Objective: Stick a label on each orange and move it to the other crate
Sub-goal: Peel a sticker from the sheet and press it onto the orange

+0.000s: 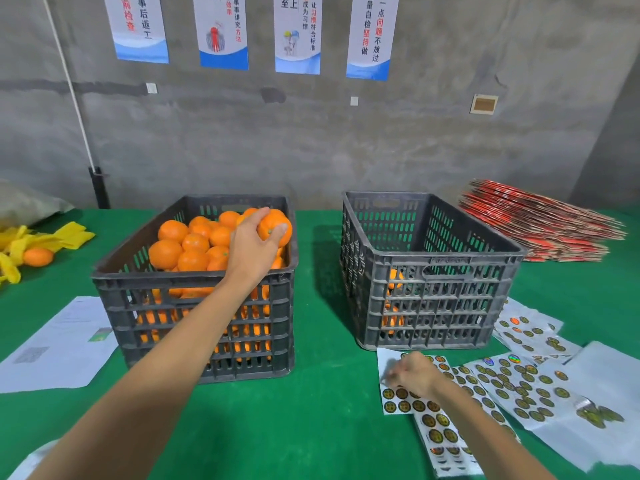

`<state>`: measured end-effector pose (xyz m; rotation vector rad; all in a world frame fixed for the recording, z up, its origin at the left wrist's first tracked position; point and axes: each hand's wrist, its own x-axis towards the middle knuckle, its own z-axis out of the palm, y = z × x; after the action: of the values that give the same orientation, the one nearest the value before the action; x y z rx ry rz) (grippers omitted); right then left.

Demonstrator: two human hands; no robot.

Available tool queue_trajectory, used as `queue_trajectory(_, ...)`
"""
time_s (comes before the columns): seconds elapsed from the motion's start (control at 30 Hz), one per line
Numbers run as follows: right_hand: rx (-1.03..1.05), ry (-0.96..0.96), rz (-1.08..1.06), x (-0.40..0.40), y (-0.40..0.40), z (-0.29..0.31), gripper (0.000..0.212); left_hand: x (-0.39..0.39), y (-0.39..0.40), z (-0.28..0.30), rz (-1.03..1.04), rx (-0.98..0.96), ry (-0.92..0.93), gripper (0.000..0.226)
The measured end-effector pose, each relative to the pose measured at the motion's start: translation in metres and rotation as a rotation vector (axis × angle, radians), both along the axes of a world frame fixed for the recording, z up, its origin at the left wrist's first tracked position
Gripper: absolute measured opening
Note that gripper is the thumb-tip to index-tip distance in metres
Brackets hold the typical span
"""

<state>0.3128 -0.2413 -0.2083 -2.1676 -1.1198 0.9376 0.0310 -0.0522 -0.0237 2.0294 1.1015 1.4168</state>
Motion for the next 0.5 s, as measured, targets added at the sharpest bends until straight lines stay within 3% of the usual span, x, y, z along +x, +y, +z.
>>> queue_trajectory(0.1,0.048,-0.142,0.011,-0.004,-0.003,-0.003,0.018,-0.002,0.002,-0.001,-0.014,-0.007,-0.023,0.057)
queue_trajectory(0.23,0.115,-0.305,-0.074,-0.012,-0.001,0.005,0.01,-0.002,0.002,-0.001,-0.041,-0.015,-0.031,0.057)
queue_trajectory(0.33,0.381,-0.475,-0.08,-0.027,0.008,0.024,0.013,-0.003,0.002,-0.001,-0.071,-0.012,-0.02,0.057)
queue_trajectory(0.5,0.843,-0.362,-0.044,-0.066,0.033,0.085,0.013,-0.004,-0.001,-0.001,-0.185,-0.033,0.007,0.055)
